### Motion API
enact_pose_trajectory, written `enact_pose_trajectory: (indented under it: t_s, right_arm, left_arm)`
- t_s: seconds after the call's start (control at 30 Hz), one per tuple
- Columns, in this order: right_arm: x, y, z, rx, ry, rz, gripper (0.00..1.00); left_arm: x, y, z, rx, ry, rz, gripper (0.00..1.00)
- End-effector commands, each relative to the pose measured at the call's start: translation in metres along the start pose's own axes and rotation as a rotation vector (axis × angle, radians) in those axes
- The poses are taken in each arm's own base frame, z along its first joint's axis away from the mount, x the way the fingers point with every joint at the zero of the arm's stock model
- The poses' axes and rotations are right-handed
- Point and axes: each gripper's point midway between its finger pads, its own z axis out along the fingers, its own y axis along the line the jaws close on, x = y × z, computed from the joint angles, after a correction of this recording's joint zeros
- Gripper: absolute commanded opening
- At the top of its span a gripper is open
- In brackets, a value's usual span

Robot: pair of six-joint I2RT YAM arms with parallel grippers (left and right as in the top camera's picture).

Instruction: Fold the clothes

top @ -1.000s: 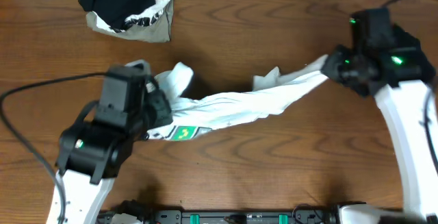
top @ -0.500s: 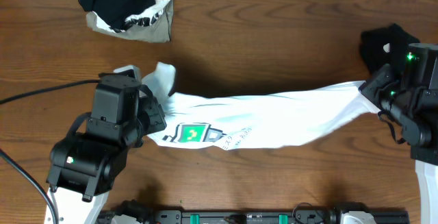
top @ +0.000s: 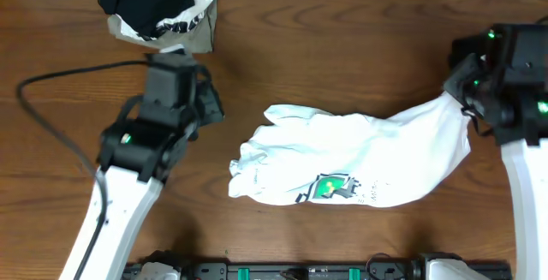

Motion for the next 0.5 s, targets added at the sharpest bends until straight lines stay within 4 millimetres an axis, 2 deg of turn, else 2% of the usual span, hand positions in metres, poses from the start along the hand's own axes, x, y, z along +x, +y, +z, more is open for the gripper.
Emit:
enact_pose_trajectory:
  t_s: [0.0, 0.03, 0.17, 0.37, 0.47]
  right_arm:
    - [0.001, -0.007, 0.016, 0.056, 0.025, -0.021, 0.02]
    - [0.003, -0.007, 0.021, 0.067, 0.039, -0.024, 0.02]
    - [0.008, -0.007, 0.031, 0.085, 0.076, -0.03, 0.02]
    - [0.011, -0.008, 0.039, 0.099, 0.096, -0.034, 0.04]
    - [0.012, -0.008, 0.04, 0.101, 0.1, -0.042, 0.04]
  left_arm:
    - [0.016, -0.005, 0.018, 0.013, 0.114, -0.001, 0.74]
    - [0.025, -0.009, 0.025, 0.031, 0.163, -0.002, 0.79]
    - [0.045, -0.027, 0.043, 0.118, 0.294, -0.024, 0.86]
    - [0.075, -0.043, 0.069, 0.129, 0.452, -0.117, 0.86]
    - [0.09, -0.058, 0.076, 0.145, 0.513, -0.17, 0.86]
